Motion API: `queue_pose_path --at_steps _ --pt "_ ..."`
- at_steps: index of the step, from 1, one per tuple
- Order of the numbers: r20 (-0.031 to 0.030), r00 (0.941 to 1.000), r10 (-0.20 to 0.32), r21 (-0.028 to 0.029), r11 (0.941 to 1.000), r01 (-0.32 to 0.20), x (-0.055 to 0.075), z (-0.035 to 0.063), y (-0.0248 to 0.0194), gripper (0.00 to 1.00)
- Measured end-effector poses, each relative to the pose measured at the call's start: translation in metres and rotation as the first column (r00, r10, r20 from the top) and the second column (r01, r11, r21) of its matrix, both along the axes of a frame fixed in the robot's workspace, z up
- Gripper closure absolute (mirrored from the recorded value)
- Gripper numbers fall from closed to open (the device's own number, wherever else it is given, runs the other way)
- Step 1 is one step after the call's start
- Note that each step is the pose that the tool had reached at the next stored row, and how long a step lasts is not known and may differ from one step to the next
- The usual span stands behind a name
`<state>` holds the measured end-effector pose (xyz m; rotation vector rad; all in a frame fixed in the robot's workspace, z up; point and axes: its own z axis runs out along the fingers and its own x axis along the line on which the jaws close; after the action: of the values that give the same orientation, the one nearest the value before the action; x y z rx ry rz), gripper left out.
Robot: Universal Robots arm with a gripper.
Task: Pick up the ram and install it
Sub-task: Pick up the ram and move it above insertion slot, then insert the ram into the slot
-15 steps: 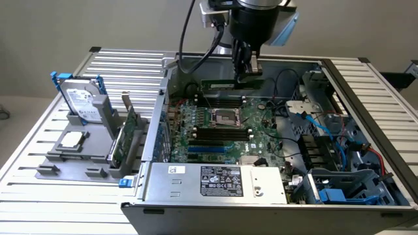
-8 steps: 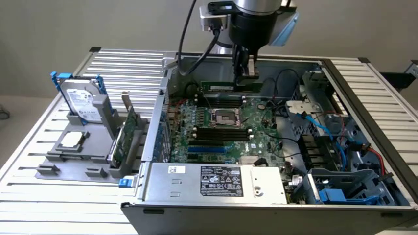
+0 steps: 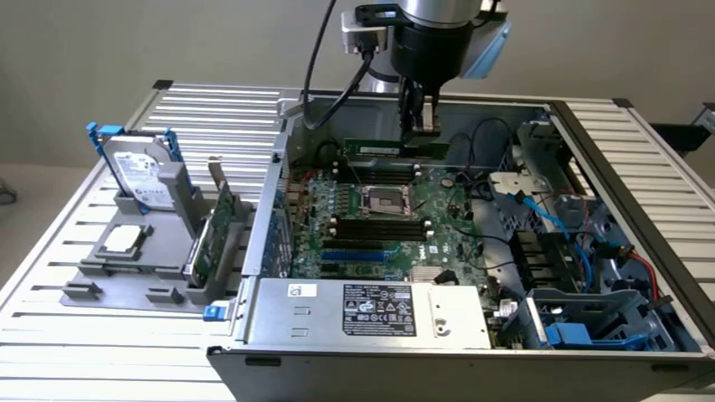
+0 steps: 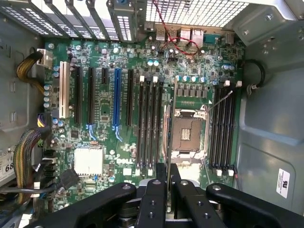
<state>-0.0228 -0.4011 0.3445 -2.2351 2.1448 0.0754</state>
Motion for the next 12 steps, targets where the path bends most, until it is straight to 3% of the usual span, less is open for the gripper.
queue_pose_path --at_steps 12 --pt "0.0000 1.0000 0.000 0.0001 1.0000 0.000 0.0000 0.0000 0.0000 0.86"
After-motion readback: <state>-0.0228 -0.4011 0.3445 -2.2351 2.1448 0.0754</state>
